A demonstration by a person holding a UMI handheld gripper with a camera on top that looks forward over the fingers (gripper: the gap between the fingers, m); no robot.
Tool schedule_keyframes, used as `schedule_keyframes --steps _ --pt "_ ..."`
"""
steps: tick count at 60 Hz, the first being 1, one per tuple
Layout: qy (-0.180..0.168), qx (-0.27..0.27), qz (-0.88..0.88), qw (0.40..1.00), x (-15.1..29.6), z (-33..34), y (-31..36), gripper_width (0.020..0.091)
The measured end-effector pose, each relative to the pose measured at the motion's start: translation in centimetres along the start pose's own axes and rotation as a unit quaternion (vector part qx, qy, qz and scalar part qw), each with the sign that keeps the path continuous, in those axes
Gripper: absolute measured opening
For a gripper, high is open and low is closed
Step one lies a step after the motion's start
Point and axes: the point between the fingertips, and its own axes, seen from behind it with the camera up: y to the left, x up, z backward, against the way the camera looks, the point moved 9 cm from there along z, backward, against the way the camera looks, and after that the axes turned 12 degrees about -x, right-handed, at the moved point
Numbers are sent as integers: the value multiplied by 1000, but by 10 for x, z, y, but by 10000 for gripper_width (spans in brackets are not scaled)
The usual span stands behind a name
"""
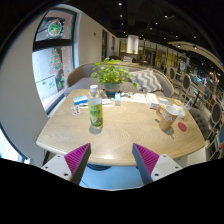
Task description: Pour water
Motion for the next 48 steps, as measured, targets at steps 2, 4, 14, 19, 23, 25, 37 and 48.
schedule_keyframes --steps 2,4,14,19,23,25,37,48 --pt "-6 6 -2 1000 4 -6 15 856" --pt "-13 13 -5 1000 10 -14 31 856" --pt "-45 23 -25 998 41 -68 86 858" --pt "-57 20 -34 998 53 -102 99 855" --pt "-66 14 -41 997 63 -131 107 854" --pt "-72 9 -43 996 68 -144 108 855" --pt "-93 1 -53 994 86 -213 121 815" --pt "-116 7 -54 992 91 -234 130 532"
